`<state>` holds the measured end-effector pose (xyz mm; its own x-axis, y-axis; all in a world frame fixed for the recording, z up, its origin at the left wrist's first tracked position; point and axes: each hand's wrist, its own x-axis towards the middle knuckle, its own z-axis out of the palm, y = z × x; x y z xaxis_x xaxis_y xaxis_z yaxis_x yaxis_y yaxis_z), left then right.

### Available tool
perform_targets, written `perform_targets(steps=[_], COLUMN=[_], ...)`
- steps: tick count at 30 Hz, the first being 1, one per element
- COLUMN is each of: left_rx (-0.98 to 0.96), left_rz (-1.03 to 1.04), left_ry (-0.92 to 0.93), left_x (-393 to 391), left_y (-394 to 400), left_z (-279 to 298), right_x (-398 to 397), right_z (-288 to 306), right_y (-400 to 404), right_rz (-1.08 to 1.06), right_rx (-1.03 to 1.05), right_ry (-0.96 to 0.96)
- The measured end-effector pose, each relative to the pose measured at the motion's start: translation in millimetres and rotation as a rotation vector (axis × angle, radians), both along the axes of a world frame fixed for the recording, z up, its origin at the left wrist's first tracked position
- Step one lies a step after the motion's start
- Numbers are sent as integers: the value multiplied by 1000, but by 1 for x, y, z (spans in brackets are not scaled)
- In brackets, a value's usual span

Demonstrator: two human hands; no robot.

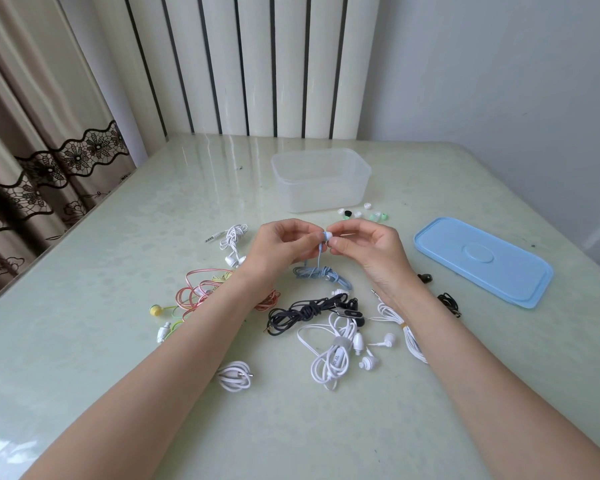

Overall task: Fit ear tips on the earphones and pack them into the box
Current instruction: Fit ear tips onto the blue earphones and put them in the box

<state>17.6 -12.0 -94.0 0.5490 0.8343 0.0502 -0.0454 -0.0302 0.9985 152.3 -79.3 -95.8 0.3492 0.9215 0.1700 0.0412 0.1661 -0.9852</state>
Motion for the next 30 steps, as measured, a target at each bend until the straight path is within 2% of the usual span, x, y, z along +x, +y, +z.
perform_targets(steps=[7, 11, 13, 15, 17, 19, 21, 23, 27, 30], left_rx=[15, 123, 296, 489, 582, 602, 629, 650, 669, 663], left_rz=[-30, 12, 75, 111, 115, 102, 121, 161, 175, 143], left_ry=[29, 113, 264, 441, 561, 596, 597, 588, 600, 611], left_x=[-1, 1, -1, -6, -11, -16, -20, -24, -30, -28], left_y=[1, 6, 10, 13, 17, 19, 19, 21, 29, 33], left_z=[-2, -1, 2, 4, 5, 9, 15, 24, 41, 48], right_x=[0, 2, 7, 8, 2, -7, -10, -4, 6, 16], right_z=[-2, 2, 10, 19, 22, 20, 27, 43, 90, 120], right_y=[1, 4, 5, 3, 1, 1, 2, 6, 28, 53], right_rz=[22, -12, -25, 50, 171, 211, 171, 79, -142, -258], right_rx=[-1, -16, -84, -261, -433, -490, -464, -391, -182, -77], right_ry=[-39, -94, -277, -642, -944, -1112, -1202, -1207, -1015, -974])
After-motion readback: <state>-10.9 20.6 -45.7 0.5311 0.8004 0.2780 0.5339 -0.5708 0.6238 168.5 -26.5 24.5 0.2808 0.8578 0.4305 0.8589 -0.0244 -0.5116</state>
